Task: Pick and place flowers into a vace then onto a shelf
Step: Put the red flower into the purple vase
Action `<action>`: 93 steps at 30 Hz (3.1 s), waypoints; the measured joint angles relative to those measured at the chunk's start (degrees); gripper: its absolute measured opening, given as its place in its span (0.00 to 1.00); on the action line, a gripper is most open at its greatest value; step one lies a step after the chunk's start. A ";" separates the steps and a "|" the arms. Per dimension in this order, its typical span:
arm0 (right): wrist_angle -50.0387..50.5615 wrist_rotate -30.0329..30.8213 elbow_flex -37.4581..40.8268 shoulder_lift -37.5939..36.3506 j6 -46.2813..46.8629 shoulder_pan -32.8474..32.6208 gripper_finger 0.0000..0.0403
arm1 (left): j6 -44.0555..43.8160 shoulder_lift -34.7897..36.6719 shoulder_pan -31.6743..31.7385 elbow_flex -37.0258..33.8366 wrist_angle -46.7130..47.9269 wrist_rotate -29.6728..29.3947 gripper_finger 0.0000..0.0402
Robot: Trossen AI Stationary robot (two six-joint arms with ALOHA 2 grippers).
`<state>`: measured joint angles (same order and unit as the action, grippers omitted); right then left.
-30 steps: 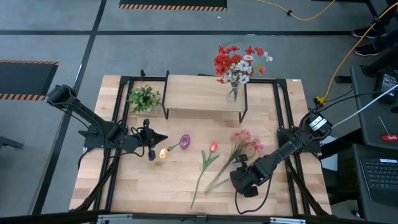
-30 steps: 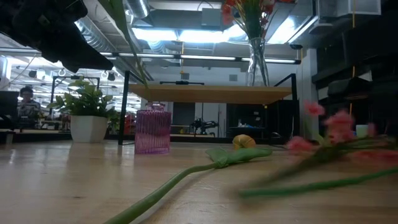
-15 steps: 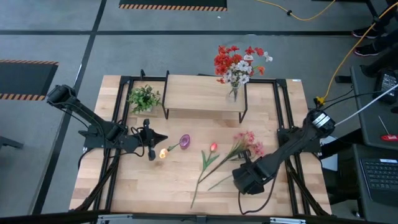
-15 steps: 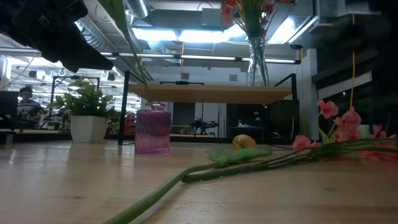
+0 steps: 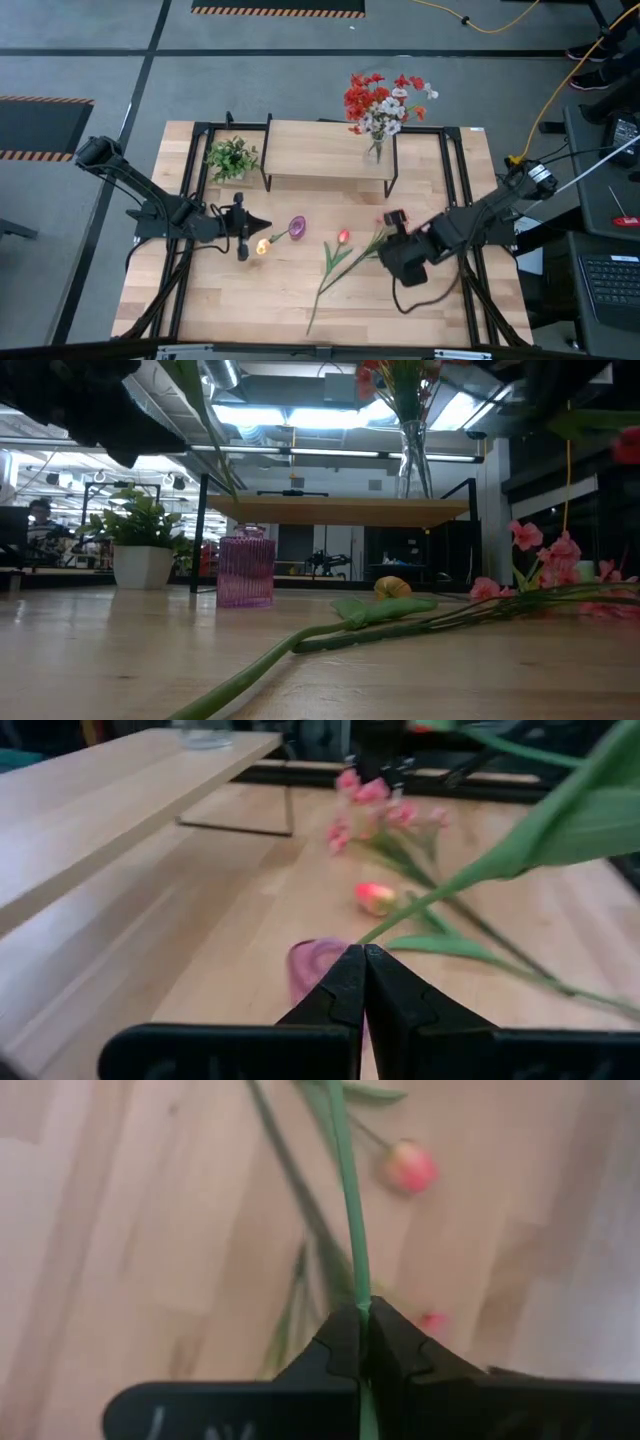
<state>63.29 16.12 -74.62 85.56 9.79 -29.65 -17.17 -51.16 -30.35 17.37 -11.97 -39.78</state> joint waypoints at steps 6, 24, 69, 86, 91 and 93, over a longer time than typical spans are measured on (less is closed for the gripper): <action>1.24 -0.05 -2.31 0.06 -7.51 5.34 0.00 | 2.49 0.00 -1.39 0.00 -2.02 4.89 0.00; 3.07 3.45 -4.01 0.06 -19.06 18.01 0.00 | 11.17 0.00 6.63 5.73 -2.72 1.73 0.00; 7.44 7.80 -31.07 19.84 -21.24 25.51 0.00 | 21.00 -27.48 28.26 45.57 25.24 32.50 0.38; 3.54 7.70 -31.03 19.84 -24.03 25.35 0.00 | 21.01 -28.15 28.62 45.53 25.74 29.61 0.37; 3.58 7.74 -30.96 19.84 -24.08 25.03 0.00 | 20.91 -29.27 29.80 45.53 27.59 28.94 0.37; 3.66 7.75 -30.96 19.84 -24.92 24.74 0.00 | 20.94 -29.57 30.39 45.51 28.16 28.42 0.37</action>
<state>66.95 23.86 -105.58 105.41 -15.12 -4.91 3.77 -80.73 0.04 62.87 16.19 -11.36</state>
